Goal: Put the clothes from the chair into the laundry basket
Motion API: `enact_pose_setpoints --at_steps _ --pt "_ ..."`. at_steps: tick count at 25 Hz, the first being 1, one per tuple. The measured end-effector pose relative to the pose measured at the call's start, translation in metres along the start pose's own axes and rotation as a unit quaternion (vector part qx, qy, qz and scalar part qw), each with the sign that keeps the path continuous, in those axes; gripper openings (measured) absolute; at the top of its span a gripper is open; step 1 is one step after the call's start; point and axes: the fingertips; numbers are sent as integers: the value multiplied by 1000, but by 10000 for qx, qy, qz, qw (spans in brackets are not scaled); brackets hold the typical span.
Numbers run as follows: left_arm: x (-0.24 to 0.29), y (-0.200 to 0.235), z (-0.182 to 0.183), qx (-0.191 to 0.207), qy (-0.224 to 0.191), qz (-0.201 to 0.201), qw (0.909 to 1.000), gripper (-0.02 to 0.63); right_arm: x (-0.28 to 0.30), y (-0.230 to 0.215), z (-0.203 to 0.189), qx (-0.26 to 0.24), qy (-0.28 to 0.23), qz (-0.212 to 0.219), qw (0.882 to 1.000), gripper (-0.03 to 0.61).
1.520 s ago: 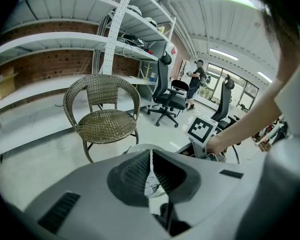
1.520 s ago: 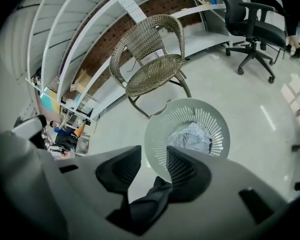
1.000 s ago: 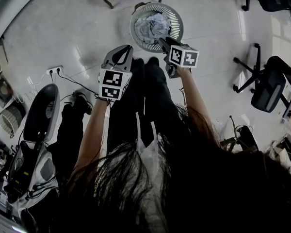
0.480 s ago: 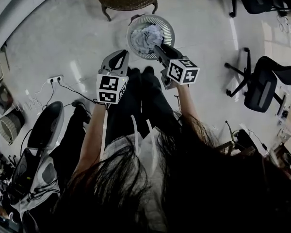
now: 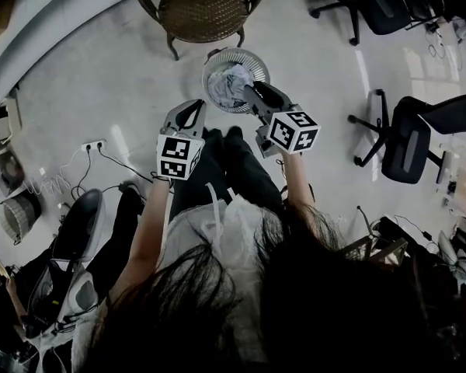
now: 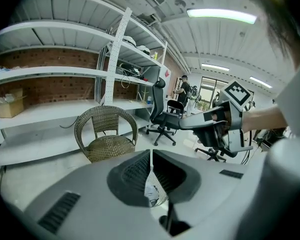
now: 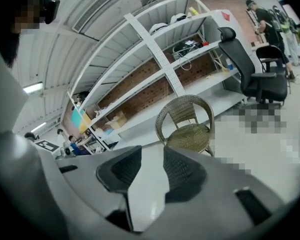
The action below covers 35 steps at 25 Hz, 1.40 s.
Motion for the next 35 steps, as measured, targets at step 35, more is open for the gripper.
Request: enact_pose_setpoints --at_steps 35 --pt "-96 -4 45 -779 -909 940 9883 23 -24 144 10 -1129 363 1453 9823 113"
Point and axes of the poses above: the fingertips, and each gripper's own axes: x forward along the fingers, y to its left, z out of its top, and after that the axes turned 11 degrees about z, right-handed
